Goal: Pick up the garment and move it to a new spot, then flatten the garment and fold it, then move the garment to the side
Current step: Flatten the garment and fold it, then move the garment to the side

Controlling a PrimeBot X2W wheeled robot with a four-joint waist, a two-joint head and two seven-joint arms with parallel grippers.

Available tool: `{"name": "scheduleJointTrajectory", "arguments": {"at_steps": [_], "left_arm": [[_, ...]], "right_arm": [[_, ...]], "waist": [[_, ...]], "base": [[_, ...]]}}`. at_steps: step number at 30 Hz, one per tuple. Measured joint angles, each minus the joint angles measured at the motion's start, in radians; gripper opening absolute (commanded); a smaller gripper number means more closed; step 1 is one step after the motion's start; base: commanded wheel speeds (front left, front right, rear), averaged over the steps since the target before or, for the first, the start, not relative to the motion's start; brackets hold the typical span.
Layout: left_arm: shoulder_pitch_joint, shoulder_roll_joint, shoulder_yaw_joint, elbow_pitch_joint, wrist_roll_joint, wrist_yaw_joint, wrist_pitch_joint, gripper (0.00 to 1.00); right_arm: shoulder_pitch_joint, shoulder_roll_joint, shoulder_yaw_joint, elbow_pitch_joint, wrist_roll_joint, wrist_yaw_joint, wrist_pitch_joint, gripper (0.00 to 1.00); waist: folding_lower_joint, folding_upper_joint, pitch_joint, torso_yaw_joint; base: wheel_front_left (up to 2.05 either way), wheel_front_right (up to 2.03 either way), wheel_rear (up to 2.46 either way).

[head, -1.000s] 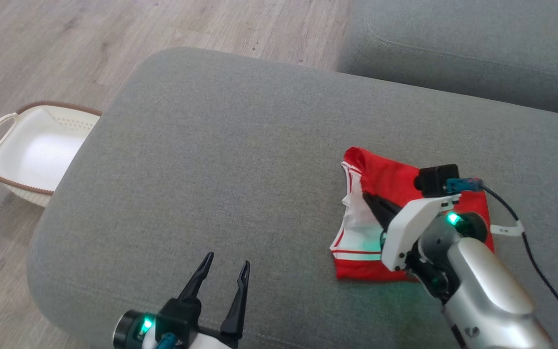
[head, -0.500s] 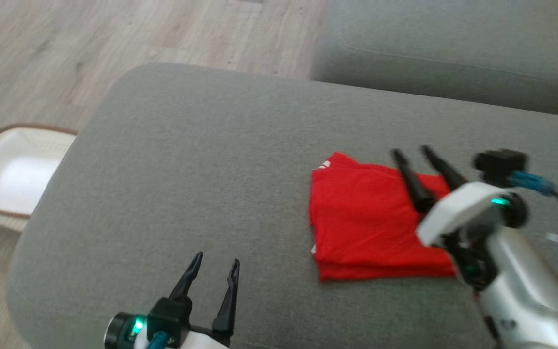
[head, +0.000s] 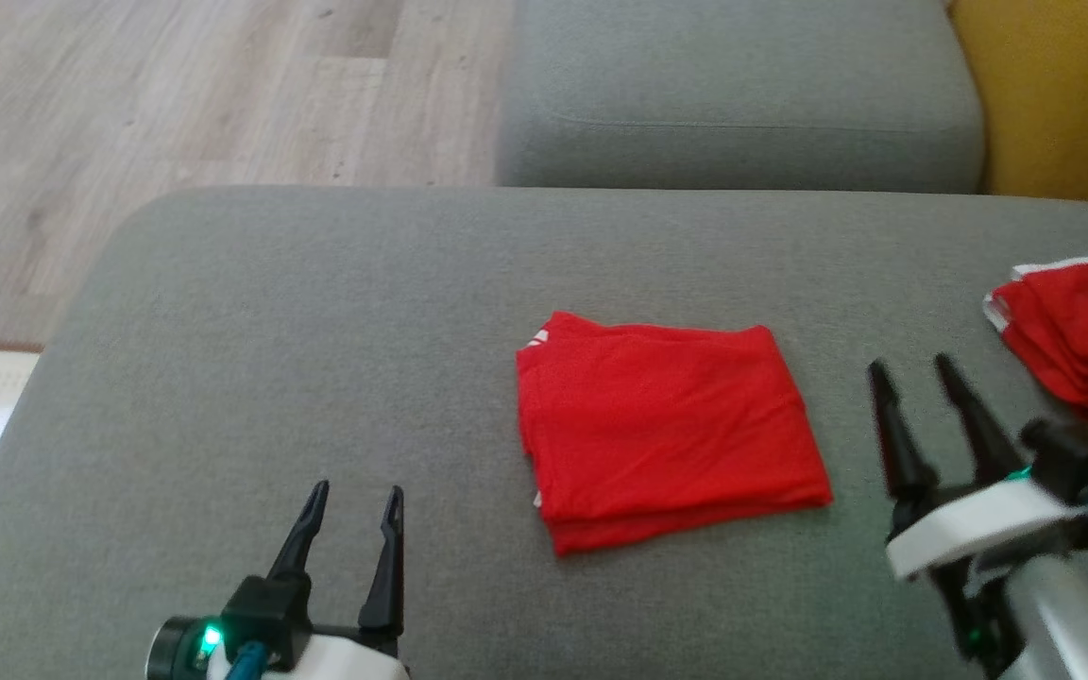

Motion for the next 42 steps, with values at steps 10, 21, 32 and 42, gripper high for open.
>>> {"name": "scheduleJointTrajectory", "arguments": {"at_steps": [10, 21, 32, 42], "left_arm": [[0.053, -0.001, 0.044, -0.019, -0.006, 0.004, 0.0, 1.0], [0.14, -0.002, 0.088, -0.025, -0.003, -0.006, 0.0, 1.0], [0.156, -0.007, 0.099, -0.022, 0.015, -0.016, 0.0, 1.0], [0.156, -0.013, 0.101, -0.018, 0.022, -0.024, 0.0, 1.0]], "right_arm": [[0.149, 0.071, -0.025, -0.063, -0.098, 0.0, -0.043, 1.0], [0.294, 0.109, -0.069, -0.127, -0.134, 0.0, -0.044, 1.0], [0.297, 0.113, -0.071, -0.132, -0.141, 0.0, -0.044, 1.0], [0.316, 0.113, -0.071, -0.133, -0.141, 0.0, -0.044, 1.0]], "waist": [[0.0, 0.0, -0.037, -0.052], [0.0, 0.0, -0.081, -0.068], [0.0, 0.0, -0.086, -0.061], [0.0, 0.0, -0.089, -0.058]], "base": [[0.0, 0.0, 0.0], [0.0, 0.0, 0.0], [0.0, 0.0, 0.0], [0.0, 0.0, 0.0]]}}
